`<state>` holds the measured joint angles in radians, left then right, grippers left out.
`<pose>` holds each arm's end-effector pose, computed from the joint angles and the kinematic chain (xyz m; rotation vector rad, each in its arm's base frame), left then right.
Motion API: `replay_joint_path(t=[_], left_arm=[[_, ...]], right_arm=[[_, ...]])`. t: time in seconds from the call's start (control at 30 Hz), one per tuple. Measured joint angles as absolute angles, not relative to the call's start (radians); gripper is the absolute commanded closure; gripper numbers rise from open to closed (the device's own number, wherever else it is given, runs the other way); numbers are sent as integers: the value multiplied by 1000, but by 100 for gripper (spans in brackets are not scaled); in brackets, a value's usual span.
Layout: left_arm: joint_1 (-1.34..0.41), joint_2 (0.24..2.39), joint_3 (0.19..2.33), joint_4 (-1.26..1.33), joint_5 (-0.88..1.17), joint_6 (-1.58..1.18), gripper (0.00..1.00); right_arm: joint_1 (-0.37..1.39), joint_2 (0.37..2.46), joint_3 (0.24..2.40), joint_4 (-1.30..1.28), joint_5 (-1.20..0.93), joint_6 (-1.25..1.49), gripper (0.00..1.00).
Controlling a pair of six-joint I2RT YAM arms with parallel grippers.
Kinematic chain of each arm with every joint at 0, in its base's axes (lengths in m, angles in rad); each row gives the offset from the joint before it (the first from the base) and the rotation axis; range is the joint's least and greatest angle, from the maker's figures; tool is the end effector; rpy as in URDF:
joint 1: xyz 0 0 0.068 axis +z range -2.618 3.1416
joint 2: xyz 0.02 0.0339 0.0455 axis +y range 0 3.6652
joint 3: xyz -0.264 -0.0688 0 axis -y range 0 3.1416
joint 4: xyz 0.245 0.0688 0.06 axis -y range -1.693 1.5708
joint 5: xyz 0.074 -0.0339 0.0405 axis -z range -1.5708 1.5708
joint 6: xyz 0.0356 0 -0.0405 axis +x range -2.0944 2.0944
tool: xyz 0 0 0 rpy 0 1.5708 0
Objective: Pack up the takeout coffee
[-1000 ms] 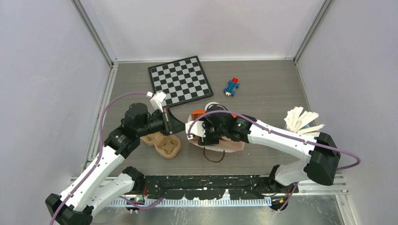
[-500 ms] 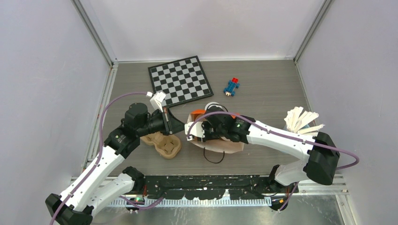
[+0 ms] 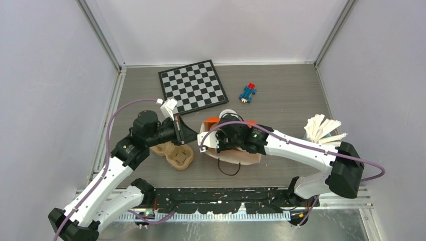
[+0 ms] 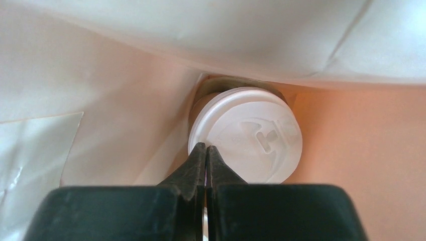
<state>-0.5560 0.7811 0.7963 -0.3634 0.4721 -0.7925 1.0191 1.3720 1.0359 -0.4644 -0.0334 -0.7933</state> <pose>0.1409 -0.1066 0.3270 0.1036 2.1235 -1.3112 0.1537 0.2521 0.2695 -1.8800 1.4525 0.1479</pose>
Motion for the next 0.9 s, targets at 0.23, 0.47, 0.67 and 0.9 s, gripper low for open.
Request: replay_joint_path(t=[0.23, 0.47, 0.67, 0.9], left_arm=[[-556, 781, 796, -363, 472, -793, 100], [-556, 781, 796, -363, 472, -793, 100], [-556, 781, 796, -363, 472, -793, 100], [-556, 780, 796, -363, 472, -792, 100]], right_arm=[[1019, 1358, 1032, -479, -31, -788, 49], [1019, 1337, 1020, -477, -30, -780, 38], [1019, 1339, 1015, -429, -17, -780, 38], [1019, 1370, 1015, -378, 14, -780, 38]])
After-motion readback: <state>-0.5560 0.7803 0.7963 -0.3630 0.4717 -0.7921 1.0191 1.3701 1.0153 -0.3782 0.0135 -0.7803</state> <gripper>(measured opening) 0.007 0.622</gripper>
